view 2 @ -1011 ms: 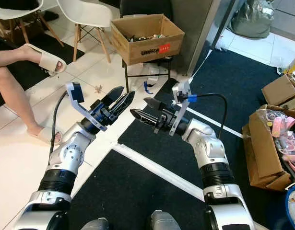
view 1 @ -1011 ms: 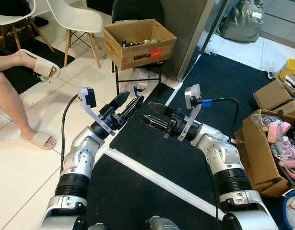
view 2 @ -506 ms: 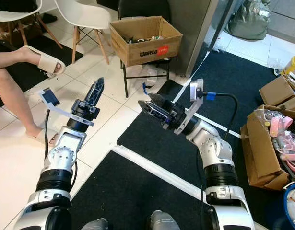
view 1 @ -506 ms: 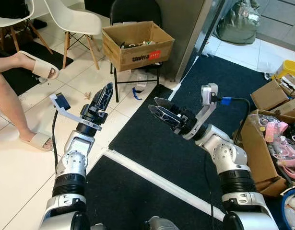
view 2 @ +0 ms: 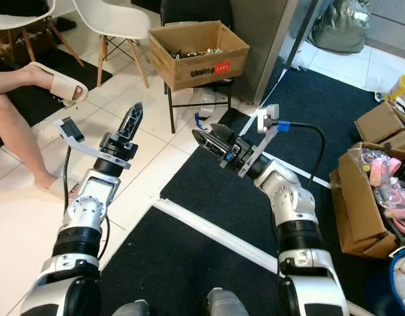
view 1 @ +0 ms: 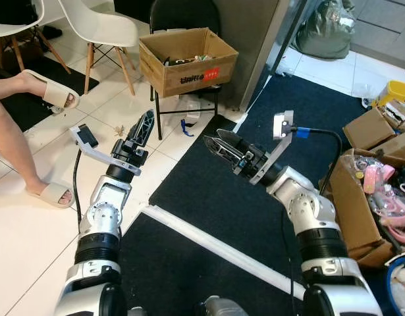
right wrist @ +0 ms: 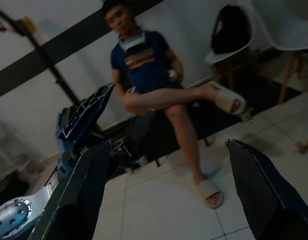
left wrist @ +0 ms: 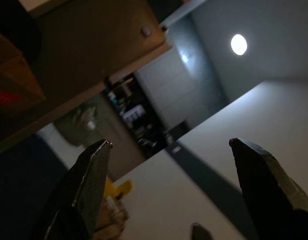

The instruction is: Picking trash to rubbish bin

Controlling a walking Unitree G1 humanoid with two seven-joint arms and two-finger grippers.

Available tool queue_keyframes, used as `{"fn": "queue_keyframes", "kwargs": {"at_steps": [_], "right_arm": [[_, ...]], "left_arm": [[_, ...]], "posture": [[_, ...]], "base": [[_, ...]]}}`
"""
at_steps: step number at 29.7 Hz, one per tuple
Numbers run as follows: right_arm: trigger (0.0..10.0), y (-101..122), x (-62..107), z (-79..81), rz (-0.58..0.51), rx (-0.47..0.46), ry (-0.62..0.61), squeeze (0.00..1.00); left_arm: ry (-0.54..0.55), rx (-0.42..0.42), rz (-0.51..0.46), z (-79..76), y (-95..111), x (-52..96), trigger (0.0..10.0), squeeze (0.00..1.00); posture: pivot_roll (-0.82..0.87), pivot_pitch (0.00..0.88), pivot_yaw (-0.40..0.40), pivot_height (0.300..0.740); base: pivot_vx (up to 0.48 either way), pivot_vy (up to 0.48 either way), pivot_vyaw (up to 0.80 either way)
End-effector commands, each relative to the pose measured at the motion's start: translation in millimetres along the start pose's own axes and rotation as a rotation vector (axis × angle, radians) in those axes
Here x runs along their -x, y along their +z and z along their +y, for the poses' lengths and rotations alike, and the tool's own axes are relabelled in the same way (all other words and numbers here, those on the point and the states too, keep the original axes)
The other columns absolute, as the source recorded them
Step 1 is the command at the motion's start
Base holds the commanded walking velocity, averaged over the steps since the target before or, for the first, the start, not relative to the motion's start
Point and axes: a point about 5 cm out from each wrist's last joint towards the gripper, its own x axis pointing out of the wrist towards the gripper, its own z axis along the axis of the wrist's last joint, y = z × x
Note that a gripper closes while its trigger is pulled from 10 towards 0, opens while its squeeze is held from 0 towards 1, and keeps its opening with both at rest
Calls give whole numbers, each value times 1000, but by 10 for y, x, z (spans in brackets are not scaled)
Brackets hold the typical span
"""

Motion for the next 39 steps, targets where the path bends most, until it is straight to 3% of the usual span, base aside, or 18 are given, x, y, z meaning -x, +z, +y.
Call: {"fn": "queue_keyframes", "kwargs": {"at_steps": [1, 7, 12, 39], "right_arm": [[10000, -24, 11, -7, 14, 7, -5, 0], [10000, -39, 0, 4, 29, 19, 1, 0], [10000, -40, -8, 3, 42, 32, -1, 0], [10000, -42, -11, 8, 66, 42, 12, 0]], "left_arm": [[-46, 70, -18, -33, -24, 7, 10000, 0], [-139, 103, 23, -106, -59, 37, 10000, 0], [-204, 65, 114, -171, -146, 40, 10000, 0], [-207, 25, 156, -166, -179, 58, 10000, 0]], "posture": [[-39, 0, -78, 740], [-39, 0, -78, 740], [-42, 0, -77, 740], [-47, 0, -79, 740]], "base": [[0, 0, 794], [0, 0, 786], [0, 0, 780], [0, 0, 776]]}}
